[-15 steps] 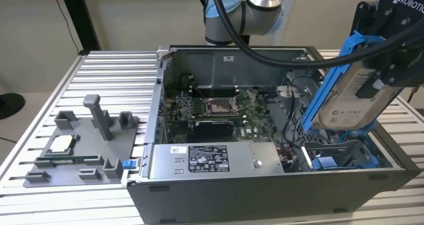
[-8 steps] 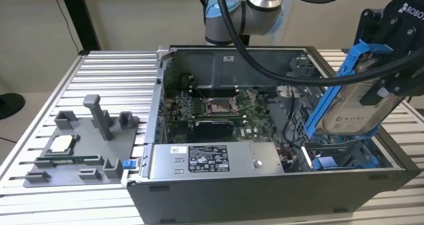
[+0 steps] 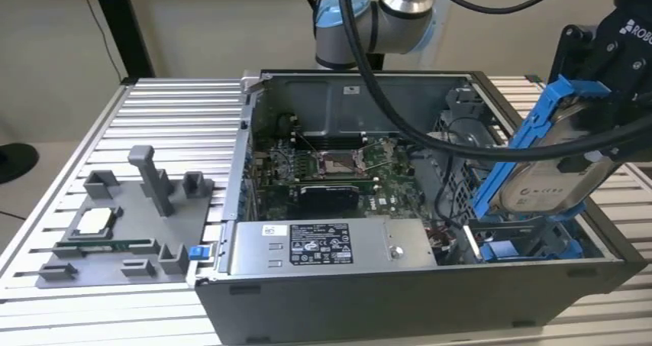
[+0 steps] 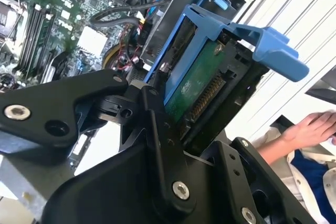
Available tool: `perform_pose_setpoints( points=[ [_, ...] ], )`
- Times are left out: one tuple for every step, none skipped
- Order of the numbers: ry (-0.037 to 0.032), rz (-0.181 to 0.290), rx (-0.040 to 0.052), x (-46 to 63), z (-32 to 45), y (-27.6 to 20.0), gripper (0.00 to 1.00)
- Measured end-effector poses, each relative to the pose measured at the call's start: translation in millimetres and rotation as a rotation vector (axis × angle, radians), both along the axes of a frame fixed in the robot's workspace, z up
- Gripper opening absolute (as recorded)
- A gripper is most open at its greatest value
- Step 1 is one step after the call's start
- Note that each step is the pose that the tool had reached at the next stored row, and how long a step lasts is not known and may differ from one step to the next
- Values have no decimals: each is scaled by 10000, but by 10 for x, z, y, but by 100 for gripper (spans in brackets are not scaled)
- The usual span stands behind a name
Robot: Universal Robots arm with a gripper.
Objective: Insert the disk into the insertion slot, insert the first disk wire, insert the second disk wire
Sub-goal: 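Insert the disk into the insertion slot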
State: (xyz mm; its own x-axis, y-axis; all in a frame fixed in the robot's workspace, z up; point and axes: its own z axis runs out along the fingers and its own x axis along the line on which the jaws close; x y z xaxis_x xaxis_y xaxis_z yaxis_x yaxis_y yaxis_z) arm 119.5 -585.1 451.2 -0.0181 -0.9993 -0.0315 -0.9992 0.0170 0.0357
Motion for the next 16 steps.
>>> perform_pose_setpoints(
  points=[
    [-13,0,29,2,-7,-11,0],
    [-31,0,58,4,-13,-24,0],
    [-52,0,91,6,-20,-38,0],
    [-72,0,119,8,-25,-50,0],
    [-89,0,146,10,-32,-65,0],
    [-102,2,170,13,-41,-80,0],
    [-114,2,190,16,-50,-91,0],
    [-129,1,210,17,-58,-95,0],
    [-157,0,219,17,-67,-95,0],
    [-230,1,218,18,-71,-95,0],
    [-353,4,226,18,-72,-95,0],
    [-508,5,240,18,-74,-95,0],
    [-619,6,248,14,-78,-95,0],
    [-649,0,250,14,-90,-95,0],
    [-650,-14,248,14,-101,-95,0],
    [-651,-43,247,11,-119,-95,0]
  ],
)
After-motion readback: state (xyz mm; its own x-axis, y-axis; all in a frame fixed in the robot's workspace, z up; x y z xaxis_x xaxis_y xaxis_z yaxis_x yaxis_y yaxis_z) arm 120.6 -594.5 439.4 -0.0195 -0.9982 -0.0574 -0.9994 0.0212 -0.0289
